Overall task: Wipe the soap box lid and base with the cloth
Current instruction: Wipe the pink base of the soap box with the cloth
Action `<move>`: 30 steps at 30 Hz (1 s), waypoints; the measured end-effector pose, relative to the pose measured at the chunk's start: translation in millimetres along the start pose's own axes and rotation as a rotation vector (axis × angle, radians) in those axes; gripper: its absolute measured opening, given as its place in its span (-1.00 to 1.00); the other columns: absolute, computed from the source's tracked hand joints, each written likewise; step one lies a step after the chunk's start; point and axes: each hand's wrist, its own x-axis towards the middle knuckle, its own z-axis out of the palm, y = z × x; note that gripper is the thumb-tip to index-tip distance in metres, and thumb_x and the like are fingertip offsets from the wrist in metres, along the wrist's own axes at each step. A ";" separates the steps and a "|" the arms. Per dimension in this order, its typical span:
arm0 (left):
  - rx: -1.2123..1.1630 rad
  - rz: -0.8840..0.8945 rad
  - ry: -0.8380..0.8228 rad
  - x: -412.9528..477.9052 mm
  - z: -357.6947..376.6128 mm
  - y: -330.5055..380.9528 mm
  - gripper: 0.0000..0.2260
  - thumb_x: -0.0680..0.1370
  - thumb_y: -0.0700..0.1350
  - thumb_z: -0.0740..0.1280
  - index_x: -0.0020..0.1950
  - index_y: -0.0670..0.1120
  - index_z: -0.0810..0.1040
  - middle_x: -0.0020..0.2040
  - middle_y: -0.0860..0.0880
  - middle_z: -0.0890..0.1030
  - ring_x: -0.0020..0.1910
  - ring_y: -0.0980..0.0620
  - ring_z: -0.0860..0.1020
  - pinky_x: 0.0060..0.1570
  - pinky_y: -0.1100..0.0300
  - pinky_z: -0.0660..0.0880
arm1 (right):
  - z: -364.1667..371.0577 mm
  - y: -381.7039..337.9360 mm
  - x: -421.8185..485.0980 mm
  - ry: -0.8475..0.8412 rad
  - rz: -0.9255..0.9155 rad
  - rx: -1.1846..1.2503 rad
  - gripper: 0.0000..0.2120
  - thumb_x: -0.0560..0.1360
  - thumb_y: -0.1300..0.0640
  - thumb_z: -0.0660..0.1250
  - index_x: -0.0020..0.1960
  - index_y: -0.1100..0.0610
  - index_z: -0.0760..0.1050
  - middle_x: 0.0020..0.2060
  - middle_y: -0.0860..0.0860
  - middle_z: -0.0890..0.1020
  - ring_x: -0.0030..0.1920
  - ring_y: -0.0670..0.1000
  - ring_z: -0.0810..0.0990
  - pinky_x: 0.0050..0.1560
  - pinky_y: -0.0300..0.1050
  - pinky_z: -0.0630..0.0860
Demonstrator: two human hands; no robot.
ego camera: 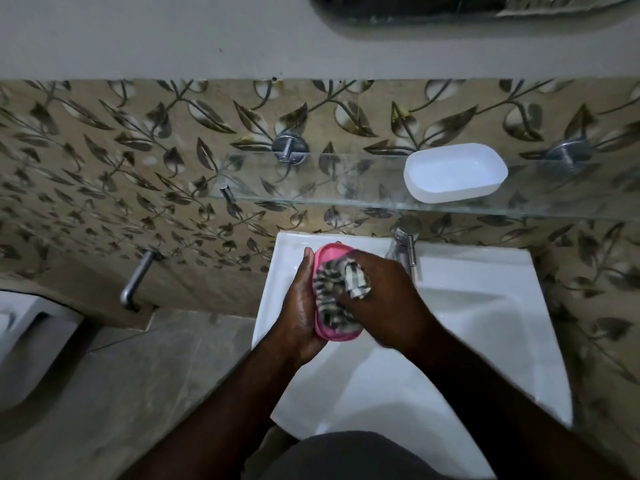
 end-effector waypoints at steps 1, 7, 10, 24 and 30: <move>-0.003 -0.011 0.000 -0.3 -2.1 3.5 -0.27 0.41 0.41 0.20 0.16 -0.22 0.61 0.04 -0.22 0.65 -0.01 -0.15 0.64 0.05 0.00 0.56 | 1.1 -2.2 -5.6 -0.088 -0.025 -0.017 -0.74 0.32 0.16 0.52 -0.03 0.04 0.58 -0.16 -0.02 0.66 -0.15 0.05 0.63 -0.08 0.00 0.57; 0.024 -0.016 0.054 -2.6 -2.1 2.9 -0.12 0.30 0.47 0.29 0.25 -0.28 0.54 0.02 -0.23 0.63 0.00 -0.17 0.61 0.19 -0.06 0.47 | -4.3 0.3 -22.9 -0.237 -0.110 -0.075 -0.76 0.31 0.03 0.53 -0.11 0.12 0.60 -0.21 -0.05 0.60 -0.20 0.01 0.60 -0.14 0.04 0.53; 0.068 -0.012 0.050 -2.5 4.8 -3.8 -0.22 0.37 0.45 0.20 0.21 -0.19 0.60 0.09 -0.22 0.65 0.06 -0.17 0.63 0.16 -0.05 0.50 | -2.3 3.7 -8.1 -0.027 -0.090 -0.062 -0.77 0.27 0.11 0.49 -0.10 0.12 0.59 -0.20 -0.03 0.60 -0.20 0.05 0.61 -0.14 0.02 0.56; 0.088 0.078 0.052 -7.5 11.9 -10.1 -0.46 0.54 0.28 0.13 0.27 -0.08 0.57 0.17 -0.14 0.65 0.07 -0.08 0.63 0.11 -0.01 0.53 | -3.6 4.8 11.9 0.235 -0.049 -0.070 -0.81 0.31 0.21 0.49 -0.08 0.14 0.62 -0.19 0.00 0.57 -0.21 -0.01 0.58 -0.17 -0.11 0.50; 0.041 0.055 0.084 -9.7 -1.7 -0.7 -0.36 0.49 0.37 0.16 0.04 -0.21 0.61 -0.12 -0.19 0.68 -0.13 -0.13 0.66 -0.06 0.05 0.55 | 8.6 -11.4 -24.5 -0.099 -0.123 -0.110 -0.74 0.31 0.02 0.43 -0.03 0.08 0.65 -0.19 -0.02 0.57 -0.22 0.04 0.60 -0.19 0.01 0.54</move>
